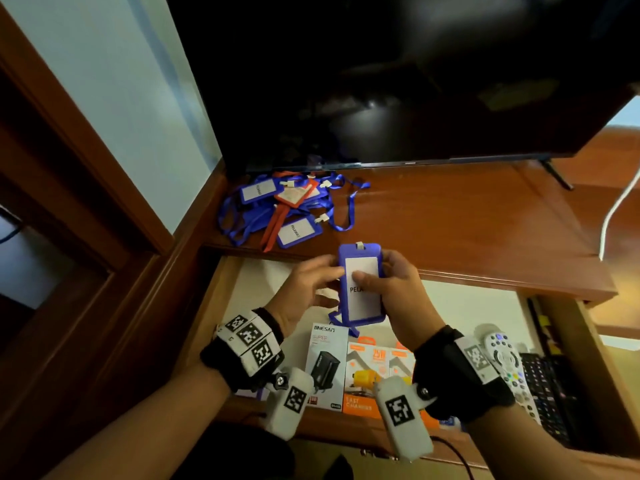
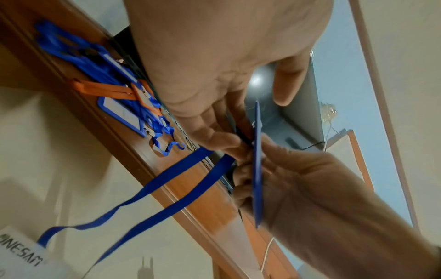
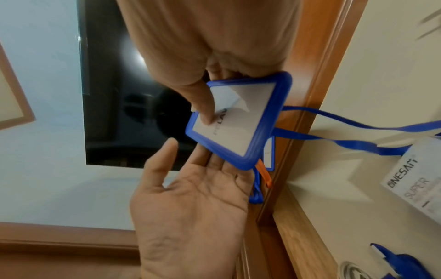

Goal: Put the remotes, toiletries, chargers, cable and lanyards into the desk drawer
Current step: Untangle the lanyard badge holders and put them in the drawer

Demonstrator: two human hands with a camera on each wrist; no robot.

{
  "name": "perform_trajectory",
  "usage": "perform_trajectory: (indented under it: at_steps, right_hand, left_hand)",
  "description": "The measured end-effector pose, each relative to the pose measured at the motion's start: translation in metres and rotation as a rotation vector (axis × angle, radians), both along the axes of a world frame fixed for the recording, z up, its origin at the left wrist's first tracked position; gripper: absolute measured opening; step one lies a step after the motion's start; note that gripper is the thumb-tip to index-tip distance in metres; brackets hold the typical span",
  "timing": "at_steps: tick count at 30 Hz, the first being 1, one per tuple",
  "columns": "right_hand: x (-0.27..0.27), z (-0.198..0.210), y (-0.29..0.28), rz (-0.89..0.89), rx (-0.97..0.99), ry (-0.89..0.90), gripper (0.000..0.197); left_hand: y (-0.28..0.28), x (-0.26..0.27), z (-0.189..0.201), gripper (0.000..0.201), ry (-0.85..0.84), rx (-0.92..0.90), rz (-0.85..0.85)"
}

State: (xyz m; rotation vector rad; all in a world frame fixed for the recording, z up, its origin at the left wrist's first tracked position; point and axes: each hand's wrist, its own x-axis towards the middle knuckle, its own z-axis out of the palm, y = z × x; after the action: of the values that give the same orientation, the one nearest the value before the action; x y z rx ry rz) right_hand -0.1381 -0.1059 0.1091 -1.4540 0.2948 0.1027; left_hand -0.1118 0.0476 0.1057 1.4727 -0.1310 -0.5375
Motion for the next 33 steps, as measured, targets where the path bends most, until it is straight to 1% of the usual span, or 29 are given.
perform_trajectory:
  at_steps: [1, 2, 5, 6, 8, 11, 13, 15, 17, 19, 20, 24, 26, 28, 29, 30, 33]
  right_hand:
    - [-0.003, -0.003, 0.001, -0.004, -0.012, -0.009, 0.029]
    - [-0.006, -0.005, 0.003, -0.003, -0.016, -0.015, 0.029]
    - [-0.011, -0.007, 0.009, 0.028, -0.019, -0.004, 0.030]
    - [-0.012, -0.007, 0.011, 0.042, -0.023, -0.003, 0.030]
    - [-0.014, -0.007, 0.015, 0.063, -0.043, -0.018, 0.029]
    - [-0.015, -0.009, 0.021, 0.109, -0.113, -0.072, 0.030]
    - [-0.014, -0.010, 0.028, 0.151, -0.147, -0.113, 0.030]
    - [-0.012, -0.010, 0.035, 0.148, -0.125, -0.146, 0.026]
    - [-0.008, -0.008, 0.040, 0.099, -0.081, -0.168, 0.021]
    - [-0.003, -0.007, 0.045, 0.068, -0.072, -0.184, 0.028]
    - [0.000, -0.007, 0.047, 0.087, -0.083, -0.180, 0.033]
    - [0.008, -0.003, 0.059, 0.308, -0.165, -0.137, 0.040]
    - [0.011, -0.002, 0.063, 0.311, -0.198, -0.089, 0.049]
    - [0.013, -0.001, 0.065, 0.307, -0.256, -0.036, 0.062]
    - [0.012, 0.001, 0.065, 0.313, -0.271, -0.020, 0.063]
    - [0.011, 0.003, 0.065, 0.308, -0.270, -0.010, 0.059]
    - [0.009, 0.006, 0.059, 0.236, -0.329, -0.044, 0.032]
  left_hand:
    - [0.002, -0.003, 0.002, 0.036, 0.014, -0.013, 0.017]
    - [0.004, -0.005, 0.003, 0.032, 0.006, 0.020, 0.037]
    - [0.012, -0.007, 0.003, 0.012, -0.103, 0.209, 0.102]
    - [0.015, -0.008, 0.002, 0.011, -0.135, 0.246, 0.112]
    - [0.024, -0.011, 0.000, 0.010, -0.147, 0.289, 0.107]
    - [0.037, -0.012, -0.002, 0.020, -0.083, 0.302, 0.056]
    - [0.044, -0.013, 0.000, 0.022, -0.073, 0.290, 0.039]
    - [0.051, -0.011, 0.003, 0.020, -0.090, 0.264, 0.033]
    - [0.060, -0.009, 0.006, 0.018, -0.121, 0.262, -0.003]
    - [0.069, -0.007, 0.010, 0.019, -0.162, 0.308, -0.060]
    - [0.073, -0.006, 0.011, 0.020, -0.181, 0.329, -0.092]
    - [0.086, -0.002, 0.019, 0.029, -0.226, 0.334, -0.256]
    - [0.092, 0.001, 0.022, 0.038, -0.232, 0.331, -0.320]
    - [0.097, 0.006, 0.024, 0.042, -0.243, 0.361, -0.347]
    - [0.100, 0.009, 0.024, 0.043, -0.247, 0.374, -0.348]
    - [0.102, 0.012, 0.024, 0.045, -0.244, 0.384, -0.343]
    - [0.109, 0.018, 0.022, 0.050, -0.212, 0.433, -0.356]
